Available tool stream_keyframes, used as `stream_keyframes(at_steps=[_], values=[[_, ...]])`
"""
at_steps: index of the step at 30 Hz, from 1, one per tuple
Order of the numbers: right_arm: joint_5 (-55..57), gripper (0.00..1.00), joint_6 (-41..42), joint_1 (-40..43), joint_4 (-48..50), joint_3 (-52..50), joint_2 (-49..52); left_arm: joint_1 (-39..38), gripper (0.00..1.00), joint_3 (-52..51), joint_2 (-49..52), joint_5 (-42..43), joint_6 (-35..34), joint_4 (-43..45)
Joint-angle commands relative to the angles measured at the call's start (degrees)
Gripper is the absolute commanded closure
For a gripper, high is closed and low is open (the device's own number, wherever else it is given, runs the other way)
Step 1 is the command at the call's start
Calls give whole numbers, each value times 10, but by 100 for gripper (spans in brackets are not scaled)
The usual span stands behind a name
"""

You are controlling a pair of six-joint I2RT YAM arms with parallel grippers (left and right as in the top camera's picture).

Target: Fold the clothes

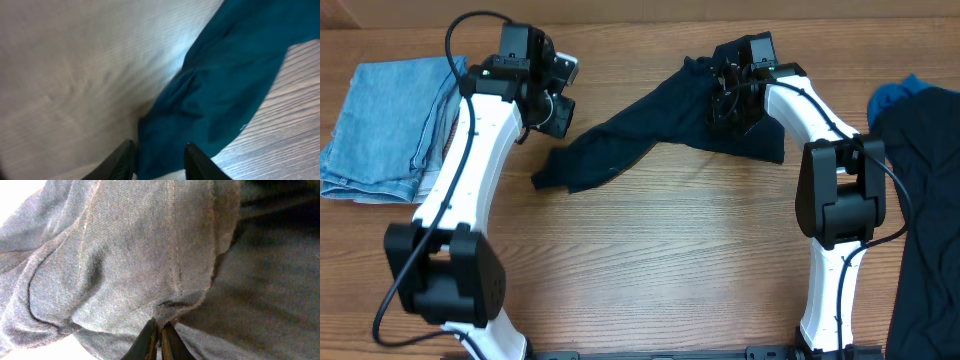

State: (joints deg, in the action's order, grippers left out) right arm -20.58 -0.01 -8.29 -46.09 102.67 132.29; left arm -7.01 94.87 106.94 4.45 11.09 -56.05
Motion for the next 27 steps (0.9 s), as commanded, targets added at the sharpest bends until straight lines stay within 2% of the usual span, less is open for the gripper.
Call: stream_keyframes(at_steps=[1,4,5,8,10,14,16,22,23,24,26,27], values=[[-5,93,0,0,2,-4,3,29,60,4,42,27,-55,-24],[-5,93,0,0,8,-4,3,58,48,4,55,57,-5,-55],[-5,93,0,0,11,-4,3,71,44,4,55,57,42,-77],[-5,93,0,0,21,-4,3,90,44,2,56,57,120,-144],[-5,93,0,0,26,-4,3,90,44,-12,56,57,138,-152],[-5,93,0,0,28,-4,3,90,46,-93,56,66,147,-84],[-5,93,0,0,30,-4,3,90,46,-122,56,111,174,-52],[-5,92,0,0,29,-4,3,93,46,-186,59,95,192,44],[-5,92,0,0,29,-4,3,94,49,-188,59,90,192,55],[-5,92,0,0,29,-4,3,94,57,-188,59,89,192,61],[-5,92,0,0,28,-4,3,94,88,-188,59,89,192,65],[-5,93,0,0,28,-4,3,94,96,-188,59,89,191,66]])
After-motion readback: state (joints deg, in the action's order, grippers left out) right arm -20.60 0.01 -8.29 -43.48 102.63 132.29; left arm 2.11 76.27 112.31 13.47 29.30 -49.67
